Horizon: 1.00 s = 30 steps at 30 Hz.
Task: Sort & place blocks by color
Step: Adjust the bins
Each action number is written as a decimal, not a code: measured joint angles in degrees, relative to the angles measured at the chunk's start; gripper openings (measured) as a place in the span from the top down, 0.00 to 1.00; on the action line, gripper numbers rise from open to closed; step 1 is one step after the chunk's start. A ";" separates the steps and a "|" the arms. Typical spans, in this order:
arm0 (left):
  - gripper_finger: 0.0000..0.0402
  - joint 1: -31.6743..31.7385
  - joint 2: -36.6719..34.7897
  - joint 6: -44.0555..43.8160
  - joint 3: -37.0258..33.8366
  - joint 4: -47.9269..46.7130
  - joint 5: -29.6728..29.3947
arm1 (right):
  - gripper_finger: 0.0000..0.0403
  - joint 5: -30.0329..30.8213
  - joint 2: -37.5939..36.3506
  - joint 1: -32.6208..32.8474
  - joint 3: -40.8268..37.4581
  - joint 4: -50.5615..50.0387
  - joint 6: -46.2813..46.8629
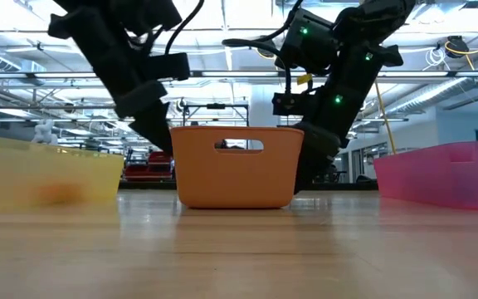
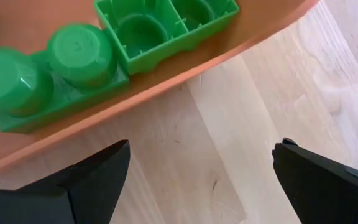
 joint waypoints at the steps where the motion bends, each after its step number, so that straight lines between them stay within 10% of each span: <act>1: 0.76 0.38 0.00 0.24 0.00 0.71 -0.04 | 0.07 -0.02 0.00 0.00 0.00 0.01 0.47; 30: 0.76 0.81 -2.68 1.18 -0.02 -7.16 -0.68 | 0.07 -2.01 -9.19 1.03 0.06 -15.51 4.04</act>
